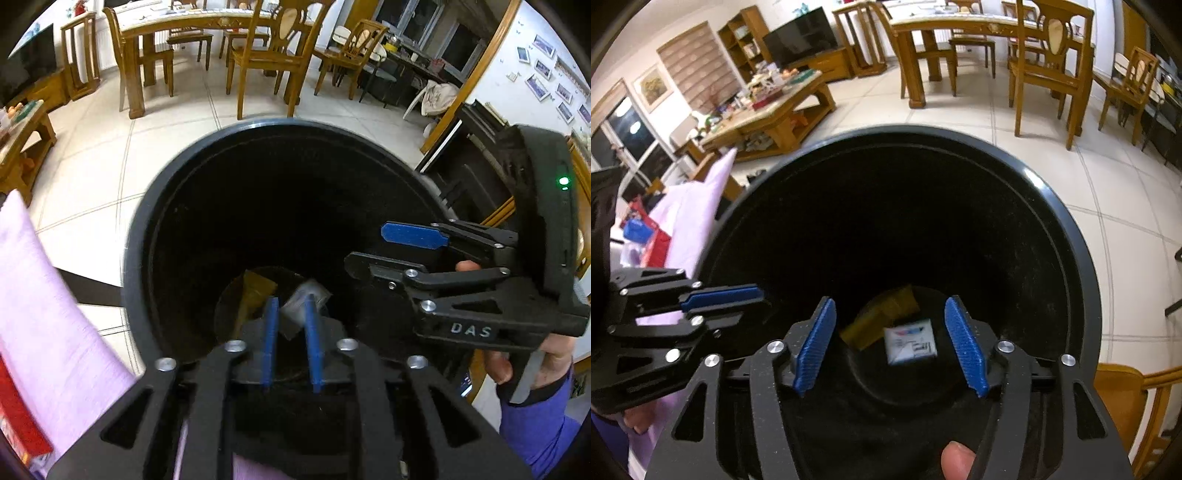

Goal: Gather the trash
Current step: 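Carry both items to the black bin and open both tools to drop them, then grasp the red-and-white box with the left tool while the right tool grasps the red milk box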

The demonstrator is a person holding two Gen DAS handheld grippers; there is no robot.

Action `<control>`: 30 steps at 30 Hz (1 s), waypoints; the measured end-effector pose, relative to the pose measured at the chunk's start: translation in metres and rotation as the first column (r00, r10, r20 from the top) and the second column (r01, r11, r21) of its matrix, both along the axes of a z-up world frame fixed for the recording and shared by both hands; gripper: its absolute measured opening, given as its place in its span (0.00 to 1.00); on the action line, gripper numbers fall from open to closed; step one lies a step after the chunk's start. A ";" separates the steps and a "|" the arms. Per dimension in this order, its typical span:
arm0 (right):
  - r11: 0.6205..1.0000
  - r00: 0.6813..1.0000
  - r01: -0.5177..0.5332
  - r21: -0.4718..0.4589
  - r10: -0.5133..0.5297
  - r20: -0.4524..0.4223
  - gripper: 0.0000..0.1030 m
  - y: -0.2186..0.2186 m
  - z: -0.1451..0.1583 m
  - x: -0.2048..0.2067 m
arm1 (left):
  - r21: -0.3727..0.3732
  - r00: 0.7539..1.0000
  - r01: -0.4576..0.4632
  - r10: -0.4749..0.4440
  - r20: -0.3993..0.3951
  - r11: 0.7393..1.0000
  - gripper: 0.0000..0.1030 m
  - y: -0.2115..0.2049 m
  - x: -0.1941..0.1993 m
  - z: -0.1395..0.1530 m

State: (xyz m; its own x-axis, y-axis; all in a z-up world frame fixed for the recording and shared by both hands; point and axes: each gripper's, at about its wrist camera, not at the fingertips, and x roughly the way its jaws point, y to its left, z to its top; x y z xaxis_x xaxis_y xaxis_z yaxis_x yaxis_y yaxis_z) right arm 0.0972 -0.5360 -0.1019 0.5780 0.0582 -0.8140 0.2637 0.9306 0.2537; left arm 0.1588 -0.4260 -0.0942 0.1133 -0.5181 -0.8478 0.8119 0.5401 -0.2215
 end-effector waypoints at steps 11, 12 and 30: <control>0.999 0.969 -0.038 0.001 0.036 0.244 0.89 0.059 0.072 -0.018 | -0.246 0.965 -0.211 0.242 0.104 0.946 0.95 0.128 0.000 0.087; 0.999 0.965 -0.053 -0.007 0.053 0.256 0.89 0.068 0.077 -0.016 | -0.270 0.952 -0.247 0.285 0.114 0.931 0.95 0.151 0.004 0.096; 0.932 0.923 -0.351 -0.094 0.361 0.134 0.89 0.269 0.060 0.110 | -0.086 0.797 -0.555 0.559 0.231 0.827 0.95 0.287 0.160 0.093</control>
